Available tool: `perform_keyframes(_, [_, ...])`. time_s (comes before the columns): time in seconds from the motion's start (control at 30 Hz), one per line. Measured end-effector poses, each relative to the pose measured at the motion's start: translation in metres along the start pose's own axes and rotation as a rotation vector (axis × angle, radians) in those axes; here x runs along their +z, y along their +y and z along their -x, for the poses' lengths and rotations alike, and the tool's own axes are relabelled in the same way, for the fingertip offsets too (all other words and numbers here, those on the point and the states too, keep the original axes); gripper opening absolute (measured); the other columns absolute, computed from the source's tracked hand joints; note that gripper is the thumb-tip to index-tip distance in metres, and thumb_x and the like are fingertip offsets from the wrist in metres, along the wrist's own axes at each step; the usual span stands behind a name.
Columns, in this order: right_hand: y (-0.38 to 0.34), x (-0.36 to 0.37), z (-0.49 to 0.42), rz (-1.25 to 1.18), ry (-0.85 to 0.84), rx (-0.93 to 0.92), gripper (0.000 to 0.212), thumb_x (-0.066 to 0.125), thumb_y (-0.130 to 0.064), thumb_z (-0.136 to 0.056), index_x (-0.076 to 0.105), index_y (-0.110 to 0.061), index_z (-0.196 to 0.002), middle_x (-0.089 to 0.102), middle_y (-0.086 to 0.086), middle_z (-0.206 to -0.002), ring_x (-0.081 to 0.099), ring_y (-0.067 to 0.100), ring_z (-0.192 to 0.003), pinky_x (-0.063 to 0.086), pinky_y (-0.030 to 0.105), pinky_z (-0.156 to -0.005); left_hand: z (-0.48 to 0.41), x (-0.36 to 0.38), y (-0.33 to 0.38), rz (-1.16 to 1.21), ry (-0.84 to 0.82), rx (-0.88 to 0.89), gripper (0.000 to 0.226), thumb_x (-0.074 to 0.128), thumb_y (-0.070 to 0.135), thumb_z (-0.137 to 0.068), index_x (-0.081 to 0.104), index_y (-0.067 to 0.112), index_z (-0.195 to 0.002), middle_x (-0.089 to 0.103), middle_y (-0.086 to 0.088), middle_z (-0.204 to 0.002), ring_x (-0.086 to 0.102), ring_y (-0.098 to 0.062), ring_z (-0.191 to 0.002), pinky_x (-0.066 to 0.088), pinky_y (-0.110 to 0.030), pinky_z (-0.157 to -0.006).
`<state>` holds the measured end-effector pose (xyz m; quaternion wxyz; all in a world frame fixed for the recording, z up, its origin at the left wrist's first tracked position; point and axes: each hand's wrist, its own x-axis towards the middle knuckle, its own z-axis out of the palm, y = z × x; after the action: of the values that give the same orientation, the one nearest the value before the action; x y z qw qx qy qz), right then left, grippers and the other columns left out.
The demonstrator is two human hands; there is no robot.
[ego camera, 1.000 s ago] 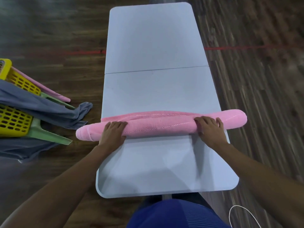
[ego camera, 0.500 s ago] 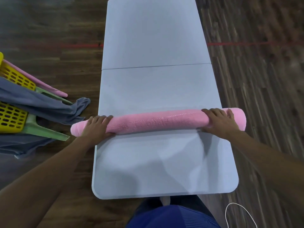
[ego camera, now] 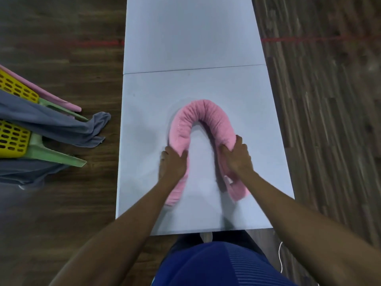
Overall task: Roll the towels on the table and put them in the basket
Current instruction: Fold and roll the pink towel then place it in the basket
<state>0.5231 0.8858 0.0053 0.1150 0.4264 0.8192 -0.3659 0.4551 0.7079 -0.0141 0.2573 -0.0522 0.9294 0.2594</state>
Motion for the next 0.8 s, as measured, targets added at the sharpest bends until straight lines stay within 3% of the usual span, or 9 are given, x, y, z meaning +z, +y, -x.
perform_keyframes(0.17, [-0.011, 0.033, 0.027, -0.127, -0.024, 0.058, 0.06, 0.048, -0.052, -0.089, 0.028, -0.024, -0.138, 0.047, 0.015, -0.122, 0.052, 0.041, -0.111, 0.044, 0.051, -0.094, 0.027, 0.025, 0.033, 0.242, -0.078, -0.103, 0.074, 0.049, 0.043, -0.096, 0.02, -0.005, -0.144, 0.032, -0.027, -0.144, 0.033, -0.042, -0.133, 0.029, -0.045, -0.106])
perform_keyframes(0.37, [-0.017, 0.036, 0.027, -0.024, -0.007, 0.104, 0.067, 0.048, -0.057, -0.087, 0.031, -0.02, -0.141, 0.038, 0.01, -0.135, 0.035, 0.031, -0.127, 0.026, 0.046, -0.101, 0.036, 0.025, 0.027, 0.298, -0.078, -0.07, 0.057, 0.048, 0.04, -0.094, 0.038, 0.001, -0.134, 0.032, -0.015, -0.128, 0.037, -0.036, -0.125, 0.028, -0.04, -0.108])
perform_keyframes(0.47, [-0.026, 0.032, 0.028, -0.019, 0.05, 0.095, 0.101, 0.056, -0.071, -0.076, 0.018, -0.015, -0.15, 0.031, 0.011, -0.147, 0.029, 0.031, -0.134, 0.022, 0.047, -0.106, 0.042, 0.019, 0.01, 0.374, -0.066, 0.081, 0.057, 0.056, 0.028, -0.09, 0.037, 0.011, -0.14, 0.039, -0.006, -0.122, 0.045, -0.02, -0.109, 0.034, -0.03, -0.099])
perform_keyframes(0.6, [-0.046, 0.045, 0.028, 0.028, 0.02, 0.101, 0.141, 0.069, -0.082, -0.052, -0.013, -0.025, -0.152, 0.013, 0.015, -0.157, 0.016, 0.033, -0.144, 0.015, 0.052, -0.114, 0.057, 0.019, -0.011, 0.491, -0.131, 0.191, 0.051, 0.057, 0.034, -0.084, 0.048, 0.021, -0.133, 0.06, 0.005, -0.12, 0.059, -0.011, -0.105, 0.05, -0.034, -0.093])
perform_keyframes(0.67, [-0.05, 0.052, 0.026, 0.155, -0.032, 0.099, 0.149, 0.072, -0.081, -0.047, -0.021, -0.026, -0.15, 0.002, 0.016, -0.159, 0.008, 0.035, -0.146, 0.011, 0.057, -0.114, 0.06, 0.014, -0.027, 0.44, -0.167, 0.241, 0.049, 0.054, 0.026, -0.088, 0.051, 0.016, -0.135, 0.062, 0.003, -0.123, 0.058, -0.014, -0.11, 0.045, -0.029, -0.097])
perform_keyframes(0.73, [-0.049, 0.055, 0.022, 0.236, -0.071, 0.109, 0.151, 0.077, -0.075, -0.05, -0.026, -0.025, -0.148, -0.004, 0.017, -0.159, 0.005, 0.038, -0.146, 0.01, 0.06, -0.113, 0.052, 0.005, -0.053, 0.207, -0.01, 0.348, 0.038, 0.053, 0.019, -0.09, 0.06, 0.013, -0.126, 0.063, -0.003, -0.124, 0.056, -0.022, -0.115, 0.038, -0.027, -0.1])
perform_keyframes(0.8, [-0.047, 0.056, 0.02, 0.281, -0.057, 0.112, 0.149, 0.08, -0.07, -0.053, -0.025, -0.024, -0.148, 0.0, 0.019, -0.158, 0.013, 0.039, -0.142, 0.016, 0.061, -0.111, 0.035, -0.007, -0.084, -0.098, 0.166, 0.432, 0.041, 0.051, 0.027, -0.089, 0.059, 0.012, -0.126, 0.06, -0.009, -0.13, 0.052, -0.029, -0.122, 0.035, -0.035, -0.105])
